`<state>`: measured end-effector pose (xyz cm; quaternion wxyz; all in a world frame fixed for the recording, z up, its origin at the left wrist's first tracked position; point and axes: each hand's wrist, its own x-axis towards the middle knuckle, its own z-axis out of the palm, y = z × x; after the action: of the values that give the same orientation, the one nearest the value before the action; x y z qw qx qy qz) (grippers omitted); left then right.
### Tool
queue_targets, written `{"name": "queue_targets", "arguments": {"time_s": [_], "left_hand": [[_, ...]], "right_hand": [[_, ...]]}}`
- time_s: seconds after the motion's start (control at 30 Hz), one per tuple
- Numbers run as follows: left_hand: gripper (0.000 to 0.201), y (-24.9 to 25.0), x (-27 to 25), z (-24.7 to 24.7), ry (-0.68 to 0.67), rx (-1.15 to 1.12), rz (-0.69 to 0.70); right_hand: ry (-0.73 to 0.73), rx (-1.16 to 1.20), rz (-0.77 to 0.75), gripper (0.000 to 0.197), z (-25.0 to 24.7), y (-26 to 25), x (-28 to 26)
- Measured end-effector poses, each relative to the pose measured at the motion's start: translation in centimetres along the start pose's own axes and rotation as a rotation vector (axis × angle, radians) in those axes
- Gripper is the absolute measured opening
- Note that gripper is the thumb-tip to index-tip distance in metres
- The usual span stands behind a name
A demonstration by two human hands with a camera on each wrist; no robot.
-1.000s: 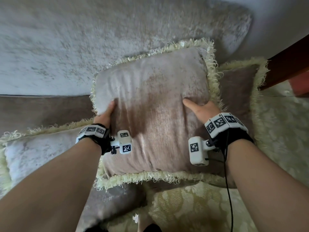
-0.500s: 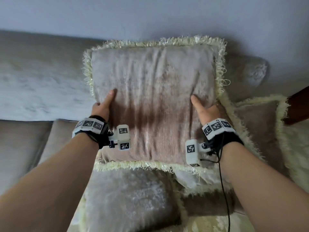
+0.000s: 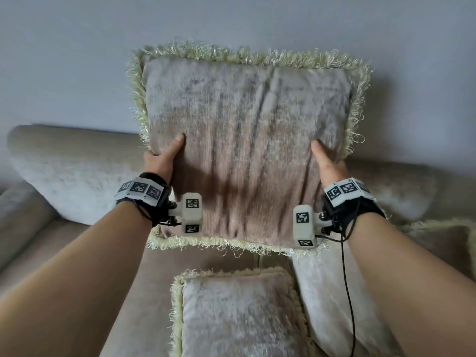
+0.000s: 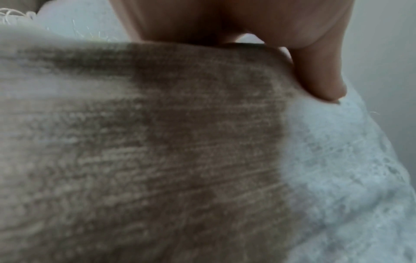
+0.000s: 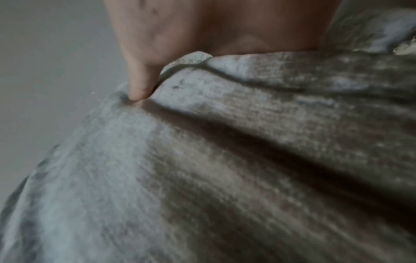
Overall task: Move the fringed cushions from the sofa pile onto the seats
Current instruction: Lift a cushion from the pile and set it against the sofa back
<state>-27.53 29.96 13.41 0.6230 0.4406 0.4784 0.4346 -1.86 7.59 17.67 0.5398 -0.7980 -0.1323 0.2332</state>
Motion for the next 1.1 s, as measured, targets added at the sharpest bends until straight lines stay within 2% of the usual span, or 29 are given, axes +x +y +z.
{"name": "queue_targets", "arguments": {"time_s": [0.07, 0.13, 0.17, 0.27, 0.3, 0.37, 0.47, 0.53, 0.6, 0.7, 0.73, 0.77, 0.87, 0.93, 1.0, 1.1], "left_hand": [[0.125, 2.1, -2.9, -0.4, 0.030, 0.005, 0.054], [0.081, 3.2, -4.7, -1.1, 0.010, -0.020, 0.104], [0.068, 3.4, -5.3, -1.4, 0.014, -0.023, 0.112], [0.089, 3.9, -7.1, -3.0, 0.067, -0.009, 0.116], [0.089, 4.0, -7.9, -4.0, 0.093, 0.002, 0.127], [0.083, 4.6, -9.1, -5.9, 0.126, 0.011, 0.134], [0.056, 5.9, -10.5, -9.3, 0.169, 0.031, 0.170], [0.047, 6.8, -10.9, -11.9, 0.209, 0.057, 0.177], [0.053, 7.4, -11.0, -14.8, 0.244, 0.087, 0.170], [0.090, 8.9, -11.2, -20.7, 0.311, 0.097, 0.156], [0.097, 9.4, -11.1, -22.4, 0.333, 0.119, 0.146], [0.095, 9.9, -10.9, -24.4, 0.351, 0.138, 0.139], [0.090, 11.9, -9.9, -32.4, 0.348, 0.203, 0.107], [0.092, 13.0, -9.0, -37.0, 0.334, 0.242, 0.080], [0.089, 14.3, -8.1, -42.1, 0.333, 0.256, 0.090], [0.141, 14.9, -5.7, -48.6, 0.412, 0.286, 0.071]], "right_hand": [[-0.011, -0.042, 0.038, 0.128, 0.1, -1.0, -0.9], [-0.030, -0.055, 0.072, 0.146, 0.2, -1.1, -0.6], [-0.041, -0.063, 0.085, 0.148, 0.3, -0.7, 0.1], [-0.088, -0.056, 0.076, 0.146, 1.2, -0.9, -1.7], [-0.124, -0.059, 0.074, 0.141, 1.7, -0.9, -2.8], [-0.210, -0.050, 0.079, 0.134, 3.0, -1.1, -4.9], [-0.241, -0.025, 0.045, 0.145, 5.9, -1.4, -6.1], [-0.270, -0.011, 0.026, 0.147, 8.3, -1.9, -6.6], [-0.278, -0.027, 0.007, 0.147, 10.6, -2.7, -7.9], [-0.309, -0.007, -0.053, 0.145, 15.4, -4.6, -11.3], [-0.321, 0.017, -0.069, 0.141, 16.7, -5.2, -12.8], [-0.338, 0.045, -0.091, 0.135, 18.2, -6.1, -14.8], [-0.382, 0.108, -0.141, 0.098, 24.7, -7.6, -20.4], [-0.390, 0.146, -0.169, 0.089, 28.4, -8.0, -22.8], [-0.397, 0.177, -0.194, 0.087, 33.0, -8.3, -25.8], [-0.414, 0.212, -0.170, 0.092, 38.6, -8.5, -29.3]]}}
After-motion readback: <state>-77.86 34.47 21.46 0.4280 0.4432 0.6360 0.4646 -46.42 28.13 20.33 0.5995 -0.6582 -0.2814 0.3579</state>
